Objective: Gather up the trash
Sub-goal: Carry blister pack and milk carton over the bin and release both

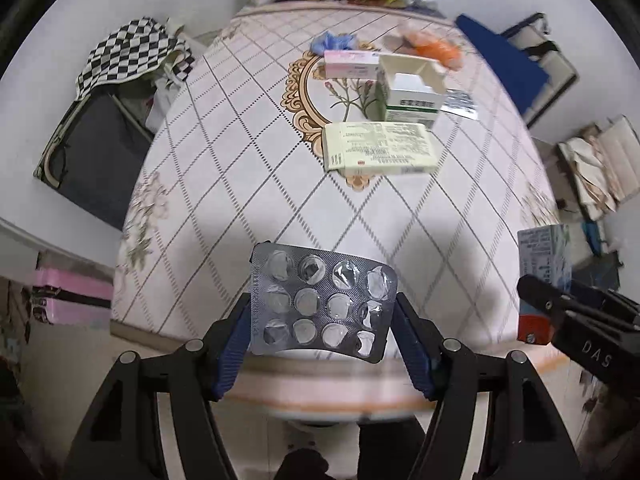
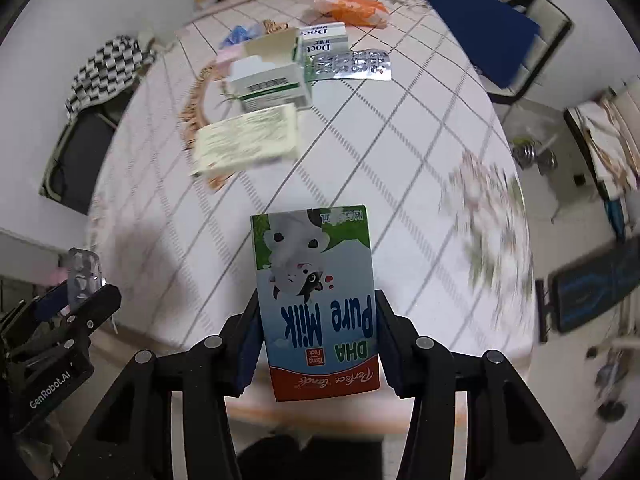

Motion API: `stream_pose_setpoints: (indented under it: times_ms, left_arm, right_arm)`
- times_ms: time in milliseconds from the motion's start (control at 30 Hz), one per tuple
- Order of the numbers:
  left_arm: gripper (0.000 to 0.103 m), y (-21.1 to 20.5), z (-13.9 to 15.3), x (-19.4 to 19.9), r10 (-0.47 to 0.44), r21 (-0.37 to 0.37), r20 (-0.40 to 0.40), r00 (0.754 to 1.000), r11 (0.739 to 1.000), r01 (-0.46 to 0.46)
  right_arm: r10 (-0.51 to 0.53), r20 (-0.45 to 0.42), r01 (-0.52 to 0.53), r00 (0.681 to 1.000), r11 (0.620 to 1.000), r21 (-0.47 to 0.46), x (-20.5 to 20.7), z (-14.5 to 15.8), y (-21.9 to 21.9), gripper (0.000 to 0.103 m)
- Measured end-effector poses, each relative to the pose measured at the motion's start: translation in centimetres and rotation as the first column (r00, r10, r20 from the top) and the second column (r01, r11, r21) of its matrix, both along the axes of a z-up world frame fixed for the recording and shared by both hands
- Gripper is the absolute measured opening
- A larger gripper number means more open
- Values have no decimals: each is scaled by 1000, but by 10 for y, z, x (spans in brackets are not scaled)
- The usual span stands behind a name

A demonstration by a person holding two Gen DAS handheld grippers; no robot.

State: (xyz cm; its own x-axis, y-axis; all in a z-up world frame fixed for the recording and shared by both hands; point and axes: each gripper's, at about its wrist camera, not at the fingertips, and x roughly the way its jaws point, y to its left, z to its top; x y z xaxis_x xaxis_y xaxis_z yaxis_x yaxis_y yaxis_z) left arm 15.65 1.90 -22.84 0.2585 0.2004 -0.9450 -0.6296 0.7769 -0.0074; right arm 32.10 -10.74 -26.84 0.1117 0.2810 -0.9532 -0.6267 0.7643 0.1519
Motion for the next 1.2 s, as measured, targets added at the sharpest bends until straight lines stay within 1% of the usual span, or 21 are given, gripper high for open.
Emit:
stream_pose_setpoints:
  times_ms: [33, 167, 267, 367, 467, 500, 567, 667, 800, 867, 1000, 1033, 1100, 1167, 1200]
  left_arm:
    - [64, -3, 4, -13, -15, 0, 9, 1000, 1000, 15]
    - [64, -19, 16, -67, -80, -9, 44, 996, 997, 80]
    - [64, -32, 13, -103, -107, -35, 43, 993, 993, 109]
    - [64, -45, -3, -130, -127, -75, 19, 992, 989, 128]
    - [64, -57, -32, -148, -130, -121, -18, 991, 985, 127]
    - [64, -61, -47, -154, -124, -143, -36, 992, 983, 118]
    - [64, -66, -71, -162, -115, -177, -63, 991, 979, 102]
    - [64, -73, -118, -169, -103, -225, -103, 989, 971, 78]
    - [64, -78, -192, -170, -83, -272, -151, 985, 962, 39]
    - [64, -78, -231, -168, -70, -310, -166, 984, 951, 15]
    - [64, -77, -315, -169, -27, -439, -174, 984, 897, -53]
    - [64, -76, -331, -169, -17, -464, -172, 985, 884, -65]
    - [64, -73, -368, -169, 7, -518, -175, 985, 850, -98]
    - [65, -73, -395, -167, 17, -554, -178, 984, 825, -114]
    - [65, -73, -408, -165, 14, -562, -183, 983, 819, -116]
  right_arm:
    - [-12, 2, 12, 1000, 1000, 9, -15, 4, -4, 52]
    - [-101, -11, 101, 995, 993, 60, -86, 22, -47, 52]
    - [-142, -42, 144, 989, 988, 63, -136, 20, -70, 52]
    - [-164, -85, 167, 983, 985, 33, -179, 5, -92, 52]
    - [-180, -125, 180, 976, 984, -11, -210, -24, -110, 52]
    - [-181, -140, 179, 974, 983, -24, -217, -34, -113, 52]
    - [-187, -168, 180, 968, 982, -57, -230, -61, -122, 52]
    - [-197, -217, 180, 956, 979, -93, -245, -106, -134, 52]
    - [-216, -276, 188, 937, 974, -124, -254, -178, -146, 52]
    - [-233, -310, 199, 922, 970, -137, -255, -224, -152, 52]
    - [-246, -370, 210, 896, 968, -134, -256, -309, -160, 52]
    - [-249, -386, 214, 888, 968, -132, -256, -329, -162, 52]
    - [-254, -424, 221, 870, 967, -126, -257, -371, -166, 52]
    - [-268, -449, 235, 853, 964, -128, -255, -408, -168, 52]
    - [-267, -462, 236, 846, 964, -125, -255, -423, -168, 52]
